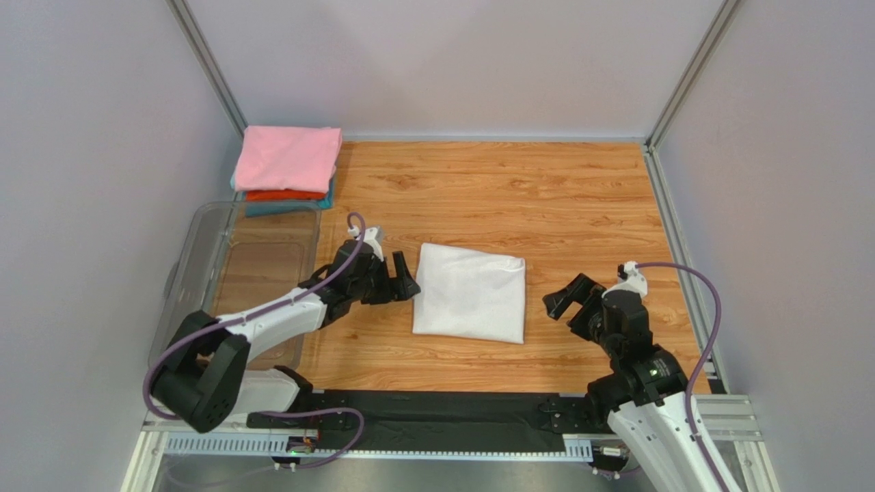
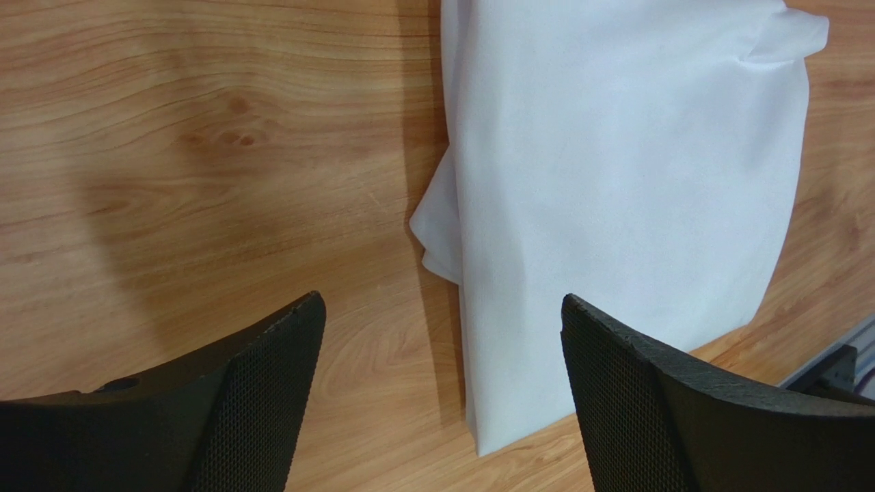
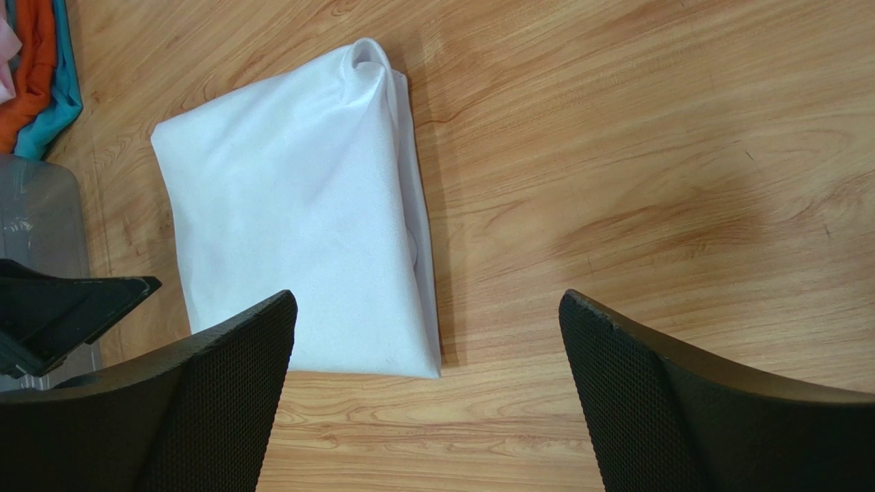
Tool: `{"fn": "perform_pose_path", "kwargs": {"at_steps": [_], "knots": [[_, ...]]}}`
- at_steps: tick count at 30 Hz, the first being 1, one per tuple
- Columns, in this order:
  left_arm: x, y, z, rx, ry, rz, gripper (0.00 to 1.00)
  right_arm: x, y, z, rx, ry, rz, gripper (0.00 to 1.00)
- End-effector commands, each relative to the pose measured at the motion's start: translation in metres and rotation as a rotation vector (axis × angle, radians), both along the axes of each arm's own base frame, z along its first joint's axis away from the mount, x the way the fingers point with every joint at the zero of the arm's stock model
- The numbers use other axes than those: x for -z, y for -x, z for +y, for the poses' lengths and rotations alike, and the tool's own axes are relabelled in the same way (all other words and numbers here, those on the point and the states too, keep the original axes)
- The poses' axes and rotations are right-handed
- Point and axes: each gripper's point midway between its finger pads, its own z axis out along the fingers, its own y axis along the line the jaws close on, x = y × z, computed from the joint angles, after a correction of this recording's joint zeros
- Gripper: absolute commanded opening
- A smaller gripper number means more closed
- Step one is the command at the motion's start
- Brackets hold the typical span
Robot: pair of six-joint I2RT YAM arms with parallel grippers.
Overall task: Fold and stack the t-shirts
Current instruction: Neatly place the folded tshirt to the corner
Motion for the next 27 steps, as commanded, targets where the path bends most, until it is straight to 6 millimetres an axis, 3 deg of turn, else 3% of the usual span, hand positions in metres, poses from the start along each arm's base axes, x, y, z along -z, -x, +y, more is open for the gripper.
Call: {"fn": "perform_pose_path", "kwargs": {"at_steps": [1,5,11,18,23,26,27], "knots": [[-0.017,-0.022,-0.029,0.076,0.088,-0.048,0.90,-0.012,-0.007,0.003,-0.018,-0.002,-0.054,1.00],[-0.005,-0.023,-0.047,0.142,0.119,0.009,0.88,-0.009,-0.007,0.002,-0.022,0.009,-0.052,1.00],[0.014,-0.027,-0.056,0.150,0.097,0.066,0.86,-0.004,-0.009,0.000,-0.015,0.028,-0.041,1.00],[0.038,-0.022,-0.066,0.179,0.022,0.132,0.65,0.001,-0.012,-0.003,0.000,0.050,-0.025,1.00],[0.059,-0.015,-0.062,0.173,-0.127,0.161,0.62,0.004,-0.013,-0.006,0.007,0.066,-0.021,1.00],[0.071,-0.008,-0.059,0.170,-0.178,0.211,0.47,0.004,-0.013,-0.006,0.008,0.067,-0.023,1.00],[0.075,-0.008,-0.059,0.167,-0.193,0.222,0.37,0.005,-0.013,-0.006,0.006,0.068,-0.023,1.00]]}}
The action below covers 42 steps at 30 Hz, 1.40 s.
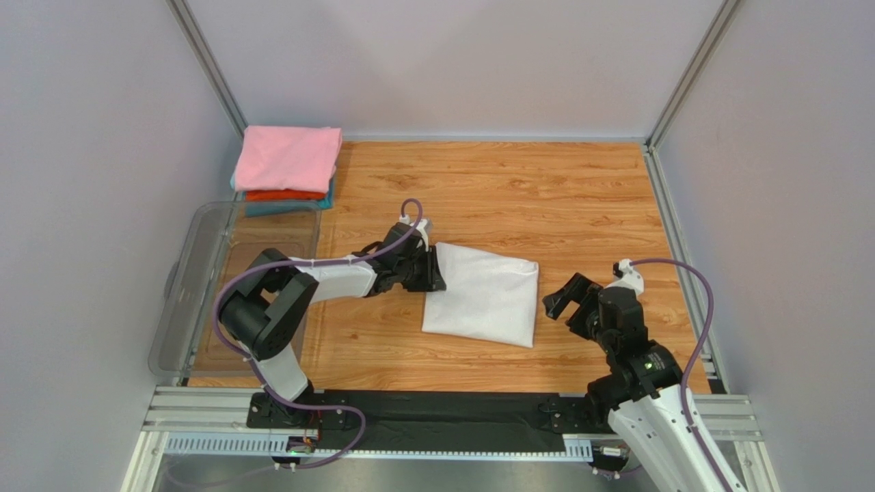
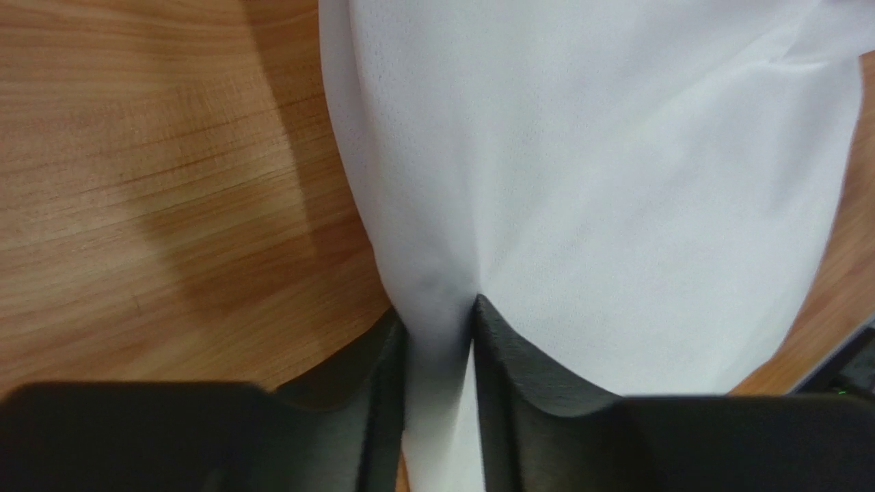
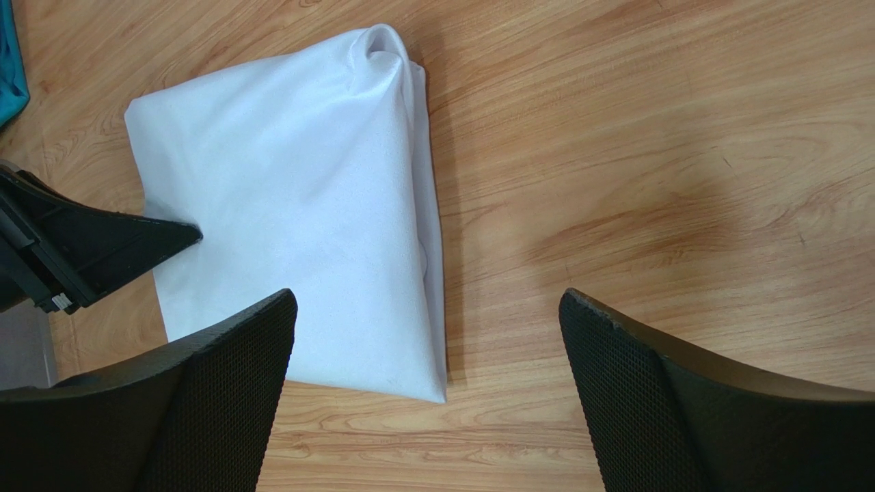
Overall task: Fold and stack the t-shirts
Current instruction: Neatly place the folded tshirt to the corner
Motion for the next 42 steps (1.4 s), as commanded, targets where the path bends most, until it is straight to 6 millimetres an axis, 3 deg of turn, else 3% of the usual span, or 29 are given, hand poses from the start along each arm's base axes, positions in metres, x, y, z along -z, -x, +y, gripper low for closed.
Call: {"fn": "perform_pose_path", "kwargs": {"at_steps": [1,6,11,15,20,25,32,36,37,42], "knots": [[0.043,0.021,0.029,-0.016,-0.197,0.111,0.31,-0.006,-0.010,-0.002,0.009,0.018,-0.049,1.00],[0.054,0.024,0.040,-0.029,-0.340,0.137,0.00,-0.006,-0.011,-0.004,0.012,0.027,-0.053,1.00],[0.045,0.006,0.051,-0.042,-0.449,0.080,0.00,-0.005,-0.012,-0.005,0.017,0.036,-0.055,1.00],[0.002,-0.035,0.058,-0.029,-0.581,-0.065,0.00,-0.004,-0.012,-0.004,0.010,0.039,-0.053,1.00],[-0.037,-0.071,0.083,-0.026,-0.752,-0.221,0.00,-0.005,-0.014,-0.006,0.012,0.047,-0.063,1.00],[-0.051,-0.103,0.115,-0.038,-0.775,-0.233,0.00,-0.007,-0.016,-0.008,0.021,0.060,-0.075,1.00],[-0.087,-0.164,0.172,-0.141,-0.835,-0.313,0.00,-0.002,-0.022,-0.015,0.052,0.097,-0.073,1.00],[-0.107,-0.196,0.190,-0.177,-0.853,-0.353,0.00,0.001,-0.025,-0.018,0.063,0.118,-0.065,1.00],[-0.120,-0.207,0.199,-0.182,-0.886,-0.383,0.00,0.003,-0.025,-0.020,0.070,0.128,-0.061,1.00],[-0.139,-0.234,0.225,-0.157,-1.016,-0.435,0.00,0.004,-0.027,-0.025,0.087,0.153,-0.047,1.00]]}}
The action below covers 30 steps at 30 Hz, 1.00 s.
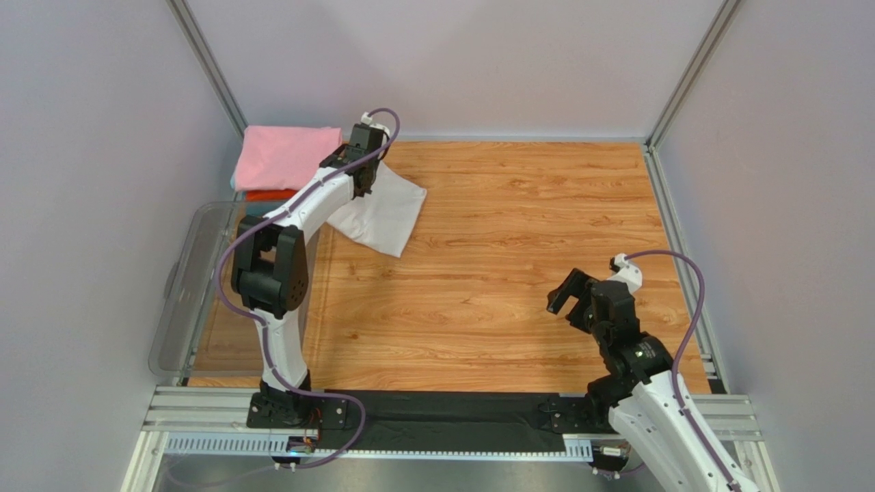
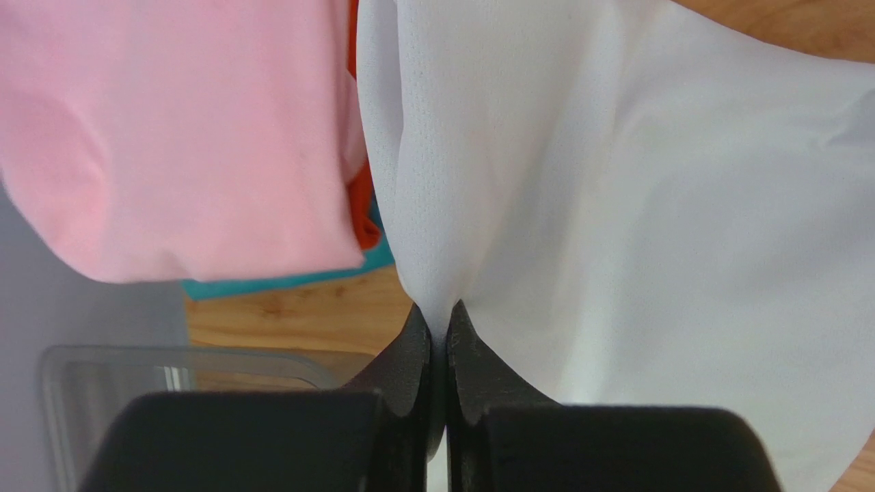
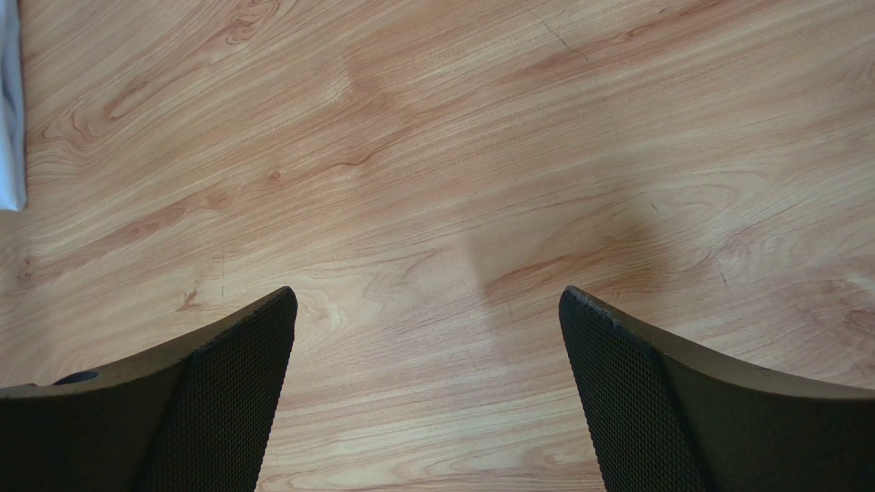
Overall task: Fold and stack the t-shirts
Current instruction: Neatly place the folded tshirt to the corner
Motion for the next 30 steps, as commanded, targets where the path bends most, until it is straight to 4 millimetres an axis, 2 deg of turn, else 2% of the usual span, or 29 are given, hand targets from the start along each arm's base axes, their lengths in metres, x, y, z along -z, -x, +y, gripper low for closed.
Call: {"fn": "perform_pose_path", "kwargs": {"at_steps": [1,4,11,19,30], "knots": [[-0.034,-0.024,0.026,0.020,-0.156,-0.067,0.00,-0.011,-0.010,-0.007,0.031,0.031,-0.054,1.00],[-0.051,-0.035,0.040,0.022,-0.164,-0.100,0.00,-0.010,-0.011,-0.011,0.049,0.048,-0.054,1.00],[-0.096,-0.048,0.044,0.046,-0.178,-0.188,0.00,-0.007,-0.012,-0.012,0.058,0.055,-0.037,1.00],[-0.128,-0.042,0.050,0.048,-0.196,-0.228,0.00,-0.005,-0.012,-0.012,0.055,0.054,-0.032,1.00],[-0.185,-0.030,0.052,0.043,-0.171,-0.338,0.00,-0.003,-0.011,-0.012,0.057,0.052,-0.026,1.00]]}}
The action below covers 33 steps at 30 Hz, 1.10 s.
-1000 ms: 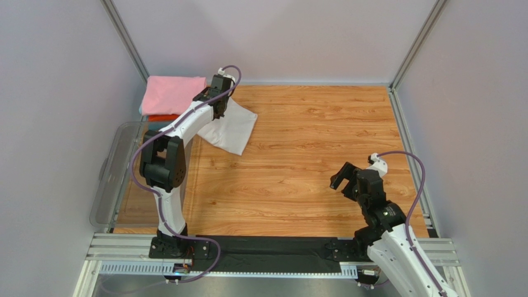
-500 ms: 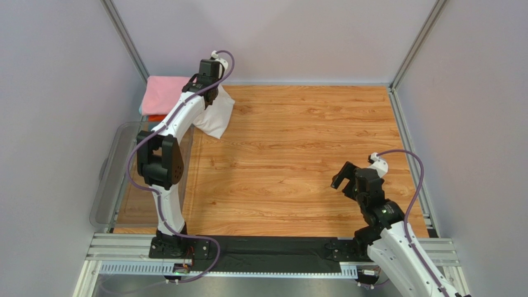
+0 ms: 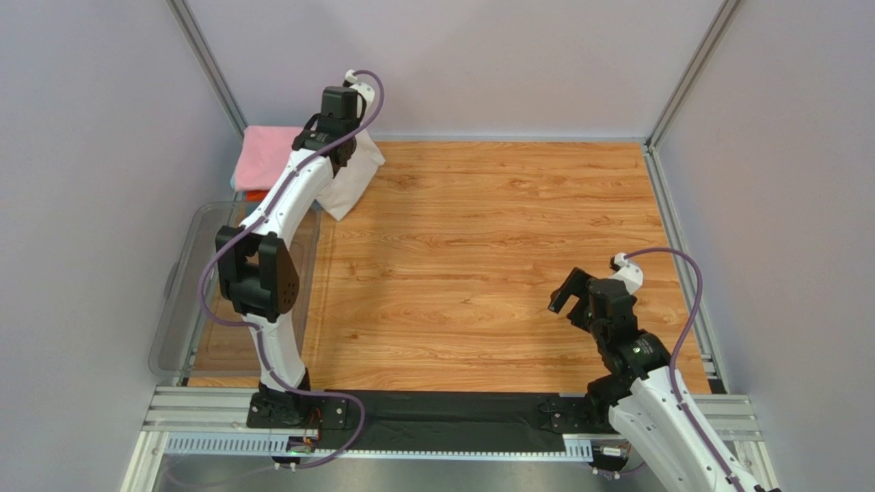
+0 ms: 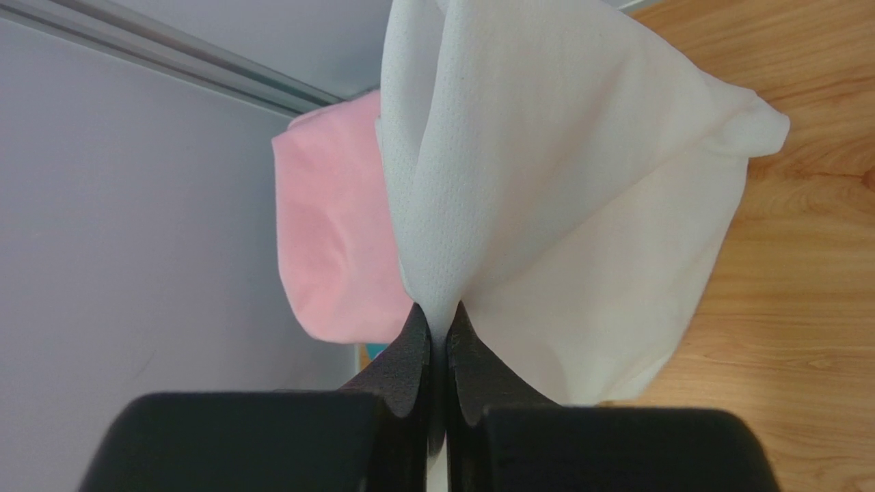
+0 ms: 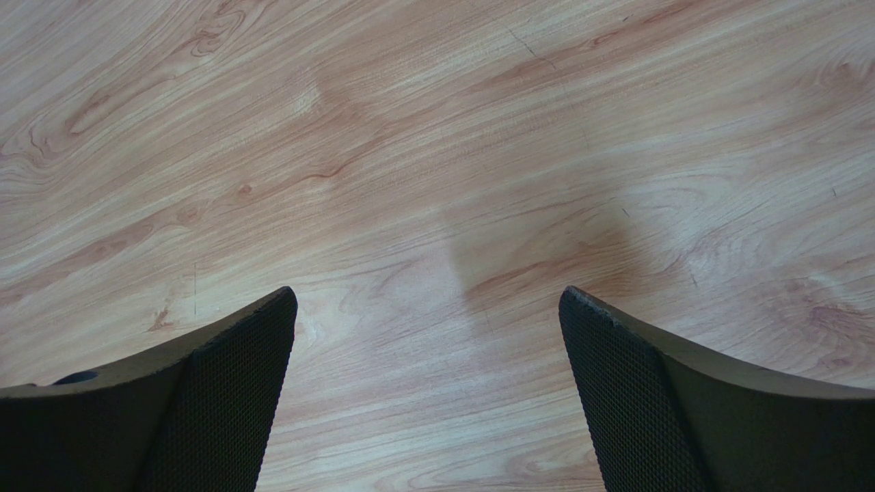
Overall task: Fold and stack the t-shirts
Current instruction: Neatly place the folded tshirt to the corner
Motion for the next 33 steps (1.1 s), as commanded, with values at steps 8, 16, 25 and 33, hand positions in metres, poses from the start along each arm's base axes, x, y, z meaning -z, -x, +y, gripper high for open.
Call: {"fn": "perform_pose_path", "kwargs": {"at_steps": [8,16,25,33], "knots": [[-0.111,0.010,0.009,0.004,0.003,-0.224,0.00,-0.009,-0.009,-0.002,0.017,0.007,-0.047,1.00],[-0.128,0.003,0.023,-0.026,0.004,-0.269,0.00,-0.009,-0.009,-0.001,0.013,0.006,-0.047,1.00],[-0.102,-0.019,0.058,-0.087,0.049,-0.243,0.00,-0.005,-0.008,-0.001,0.012,0.006,-0.030,1.00],[-0.062,-0.038,0.095,-0.139,0.141,-0.192,0.00,-0.002,-0.009,-0.001,0.015,0.014,-0.010,1.00]]}}
